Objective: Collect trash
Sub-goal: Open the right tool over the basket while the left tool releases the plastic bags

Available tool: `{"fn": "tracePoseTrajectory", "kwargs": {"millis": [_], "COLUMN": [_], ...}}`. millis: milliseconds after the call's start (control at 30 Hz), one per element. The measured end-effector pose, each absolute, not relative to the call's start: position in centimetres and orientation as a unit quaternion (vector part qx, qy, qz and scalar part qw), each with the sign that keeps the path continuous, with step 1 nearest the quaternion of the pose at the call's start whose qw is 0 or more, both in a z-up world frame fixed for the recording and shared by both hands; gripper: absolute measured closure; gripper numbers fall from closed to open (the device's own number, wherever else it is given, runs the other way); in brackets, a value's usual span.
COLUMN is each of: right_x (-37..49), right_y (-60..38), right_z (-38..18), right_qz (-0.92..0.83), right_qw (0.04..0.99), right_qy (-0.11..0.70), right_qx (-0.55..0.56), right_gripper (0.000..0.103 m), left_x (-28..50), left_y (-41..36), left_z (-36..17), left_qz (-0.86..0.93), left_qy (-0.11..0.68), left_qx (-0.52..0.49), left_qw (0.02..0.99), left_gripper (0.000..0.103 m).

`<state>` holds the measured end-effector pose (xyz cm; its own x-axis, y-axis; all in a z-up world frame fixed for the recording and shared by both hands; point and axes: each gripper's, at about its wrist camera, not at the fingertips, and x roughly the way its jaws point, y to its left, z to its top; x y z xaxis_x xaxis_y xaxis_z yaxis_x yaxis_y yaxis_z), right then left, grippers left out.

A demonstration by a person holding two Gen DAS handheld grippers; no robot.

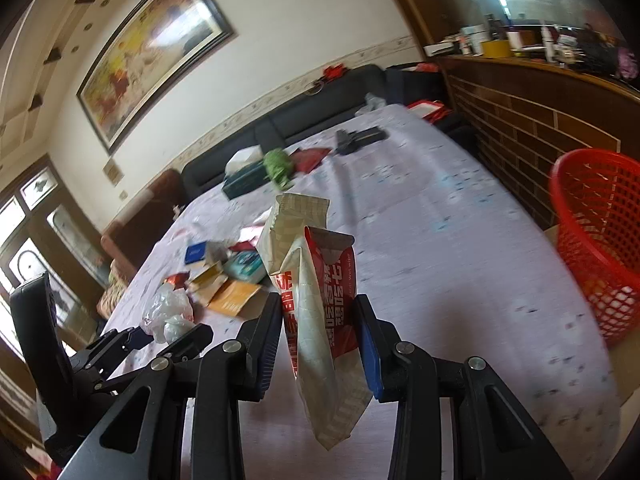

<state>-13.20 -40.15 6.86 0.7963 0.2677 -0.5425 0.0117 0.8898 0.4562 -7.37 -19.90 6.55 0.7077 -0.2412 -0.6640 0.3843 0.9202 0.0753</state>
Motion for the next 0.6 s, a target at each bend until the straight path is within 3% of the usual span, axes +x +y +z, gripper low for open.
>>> {"fn": "tracePoseTrajectory", "kwargs": {"millis": [600], "right_x": [-19.9], "right_y": [-58.6], "right_z": [10.2], "right_qz": [-0.113], "right_qw": [0.914], "right_qy": [0.237], "right_qx": [0.308], "right_gripper": [0.063], "left_x": [-7.1], "left_y": [-38.6], "left_z": [10.6], "left_qz": [-0.371], "left_qy": [0.356], "left_qx": [0.122], "left_qw": [0.849], "left_gripper": [0.047]}}
